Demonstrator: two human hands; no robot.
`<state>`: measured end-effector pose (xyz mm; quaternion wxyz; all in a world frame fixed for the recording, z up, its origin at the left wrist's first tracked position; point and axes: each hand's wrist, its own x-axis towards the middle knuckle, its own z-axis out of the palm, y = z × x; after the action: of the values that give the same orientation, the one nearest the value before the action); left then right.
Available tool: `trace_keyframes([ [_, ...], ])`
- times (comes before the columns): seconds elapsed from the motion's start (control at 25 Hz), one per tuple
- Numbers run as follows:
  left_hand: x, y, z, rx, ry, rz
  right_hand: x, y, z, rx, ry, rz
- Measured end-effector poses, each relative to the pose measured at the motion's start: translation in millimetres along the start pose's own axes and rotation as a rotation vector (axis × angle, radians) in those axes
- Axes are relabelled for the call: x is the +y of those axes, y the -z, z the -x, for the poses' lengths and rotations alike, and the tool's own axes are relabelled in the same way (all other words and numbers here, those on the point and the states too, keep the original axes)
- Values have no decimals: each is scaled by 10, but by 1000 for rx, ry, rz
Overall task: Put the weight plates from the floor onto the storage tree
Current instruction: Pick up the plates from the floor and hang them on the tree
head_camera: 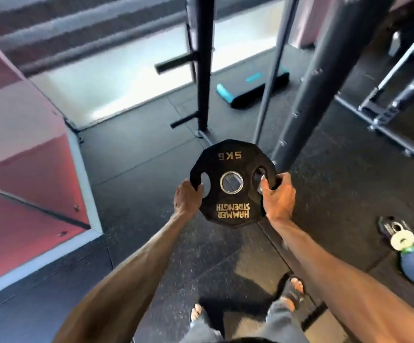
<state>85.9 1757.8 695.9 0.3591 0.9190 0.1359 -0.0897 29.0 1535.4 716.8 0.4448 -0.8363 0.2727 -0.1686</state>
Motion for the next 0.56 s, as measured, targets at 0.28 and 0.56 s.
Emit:
trace_keyframes([
  [0.28, 705, 1954, -631, 397, -234, 324, -2305, -337, -459, 122, 322, -308],
  [0.56, 1619, 3089, -1480, 646, -440, 470, -3853, -586, -1345, 253, 513, -454],
])
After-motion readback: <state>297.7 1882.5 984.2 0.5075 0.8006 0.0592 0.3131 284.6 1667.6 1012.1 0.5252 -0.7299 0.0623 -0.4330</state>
